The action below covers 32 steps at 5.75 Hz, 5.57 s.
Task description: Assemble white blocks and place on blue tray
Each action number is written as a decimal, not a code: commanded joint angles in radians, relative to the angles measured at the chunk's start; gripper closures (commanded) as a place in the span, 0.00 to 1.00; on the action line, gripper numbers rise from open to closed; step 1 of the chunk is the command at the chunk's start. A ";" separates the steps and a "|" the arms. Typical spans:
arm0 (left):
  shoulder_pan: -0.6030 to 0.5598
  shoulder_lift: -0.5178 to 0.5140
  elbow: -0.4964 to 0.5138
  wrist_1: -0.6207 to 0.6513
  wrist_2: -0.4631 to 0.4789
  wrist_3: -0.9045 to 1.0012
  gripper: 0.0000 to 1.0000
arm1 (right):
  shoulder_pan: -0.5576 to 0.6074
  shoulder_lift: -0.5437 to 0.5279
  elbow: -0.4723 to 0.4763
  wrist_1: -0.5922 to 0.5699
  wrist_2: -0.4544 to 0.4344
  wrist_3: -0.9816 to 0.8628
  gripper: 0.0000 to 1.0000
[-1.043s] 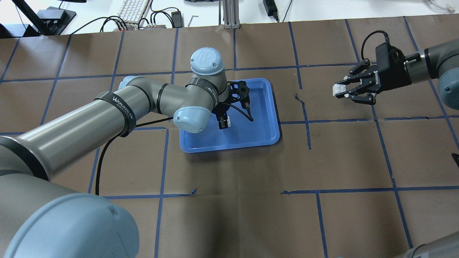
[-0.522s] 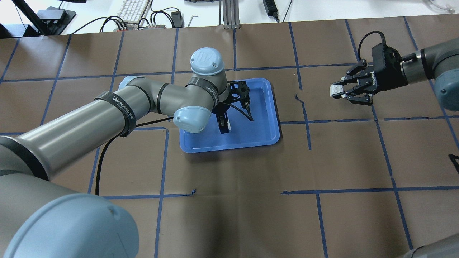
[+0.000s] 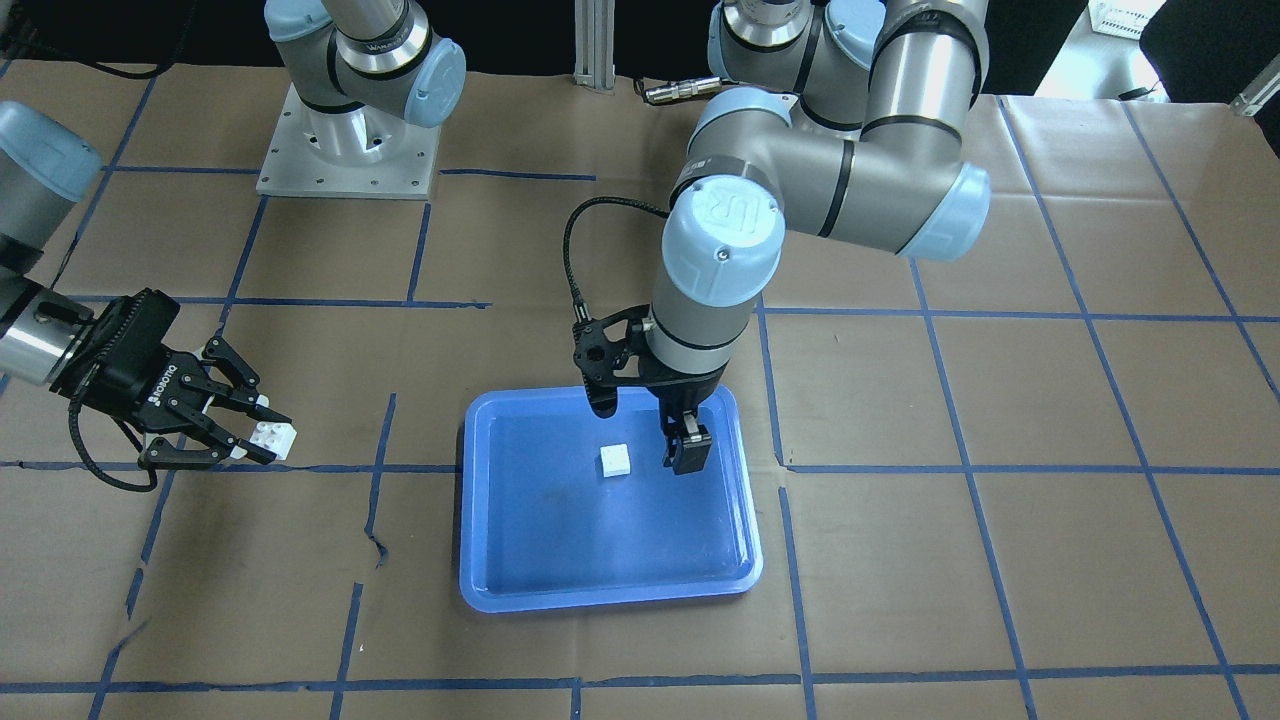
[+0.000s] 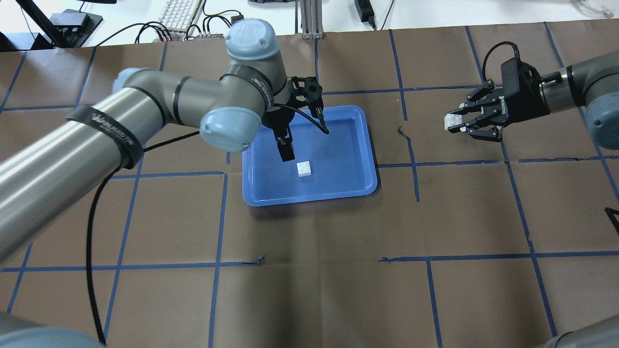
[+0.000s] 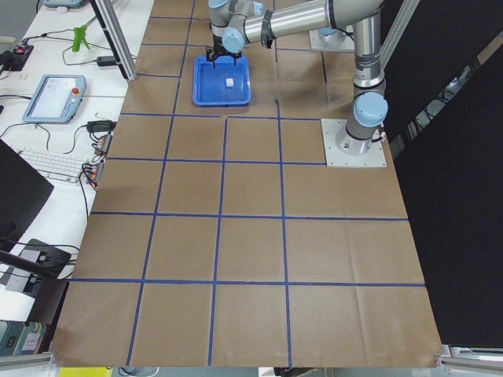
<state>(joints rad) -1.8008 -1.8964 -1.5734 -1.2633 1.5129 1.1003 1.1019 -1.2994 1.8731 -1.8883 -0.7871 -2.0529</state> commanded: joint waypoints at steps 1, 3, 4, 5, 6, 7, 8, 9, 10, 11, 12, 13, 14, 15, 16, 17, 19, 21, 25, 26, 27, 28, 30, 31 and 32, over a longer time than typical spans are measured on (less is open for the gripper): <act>0.085 0.159 0.044 -0.254 0.004 -0.070 0.00 | 0.027 -0.001 -0.002 -0.003 0.000 0.000 0.80; 0.113 0.236 0.032 -0.309 0.023 -0.315 0.00 | 0.187 0.008 0.000 -0.192 0.000 0.168 0.80; 0.113 0.259 0.027 -0.327 0.112 -0.518 0.00 | 0.263 0.017 0.001 -0.283 -0.001 0.286 0.80; 0.116 0.266 0.027 -0.324 0.109 -0.656 0.00 | 0.351 0.043 0.000 -0.379 0.000 0.392 0.80; 0.126 0.270 0.035 -0.314 0.099 -0.882 0.00 | 0.422 0.101 0.000 -0.522 -0.001 0.528 0.80; 0.161 0.286 0.059 -0.318 0.093 -0.936 0.00 | 0.467 0.165 0.000 -0.637 -0.014 0.616 0.80; 0.190 0.299 0.043 -0.318 0.048 -0.997 0.00 | 0.476 0.213 0.000 -0.652 -0.017 0.622 0.80; 0.192 0.315 0.043 -0.314 0.047 -1.090 0.00 | 0.481 0.236 0.008 -0.647 -0.021 0.620 0.80; 0.192 0.319 0.041 -0.312 0.049 -1.118 0.00 | 0.507 0.261 0.023 -0.652 -0.024 0.613 0.79; 0.192 0.327 0.036 -0.311 0.049 -1.126 0.00 | 0.528 0.273 0.023 -0.655 -0.043 0.611 0.79; 0.193 0.330 0.033 -0.309 0.049 -1.128 0.00 | 0.547 0.291 0.023 -0.657 -0.060 0.609 0.79; 0.193 0.330 0.033 -0.303 0.055 -1.128 0.00 | 0.550 0.304 0.023 -0.685 -0.079 0.609 0.79; 0.193 0.330 0.035 -0.303 0.055 -1.128 0.00 | 0.573 0.314 0.023 -0.690 -0.081 0.617 0.79; 0.193 0.333 0.035 -0.303 0.056 -1.128 0.00 | 0.590 0.316 0.023 -0.693 -0.081 0.619 0.78; 0.193 0.335 0.045 -0.298 0.056 -1.134 0.00 | 0.593 0.316 0.023 -0.693 -0.080 0.620 0.78; 0.193 0.335 0.047 -0.295 0.059 -1.207 0.00 | 0.590 0.316 0.024 -0.692 -0.080 0.620 0.78; 0.193 0.335 0.046 -0.289 0.059 -1.211 0.00 | 0.593 0.316 0.024 -0.689 -0.078 0.622 0.77; 0.195 0.336 0.046 -0.272 0.066 -1.209 0.00 | 0.593 0.316 0.026 -0.686 -0.080 0.623 0.76; 0.193 0.336 0.044 -0.271 0.066 -1.209 0.00 | 0.593 0.316 0.026 -0.686 -0.078 0.642 0.68; 0.193 0.336 0.044 -0.271 0.064 -1.209 0.00 | 0.593 0.316 0.026 -0.686 -0.078 0.645 0.63; 0.193 0.336 0.044 -0.271 0.064 -1.211 0.00 | 0.593 0.316 0.026 -0.686 -0.078 0.645 0.62; 0.193 0.336 0.043 -0.269 0.064 -1.211 0.00 | 0.595 0.316 0.026 -0.684 -0.080 0.646 0.62; 0.193 0.336 0.043 -0.269 0.064 -1.211 0.00 | 0.593 0.315 0.026 -0.684 -0.080 0.646 0.57; 0.195 0.336 0.043 -0.269 0.064 -1.211 0.00 | 0.593 0.316 0.026 -0.684 -0.077 0.648 0.51; 0.193 0.336 0.043 -0.269 0.064 -1.211 0.00 | 0.593 0.316 0.026 -0.683 -0.074 0.657 0.41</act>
<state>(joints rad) -1.6070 -1.5601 -1.5309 -1.5324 1.5769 -0.1104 1.6951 -0.9835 1.8994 -2.5720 -0.8636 -1.4026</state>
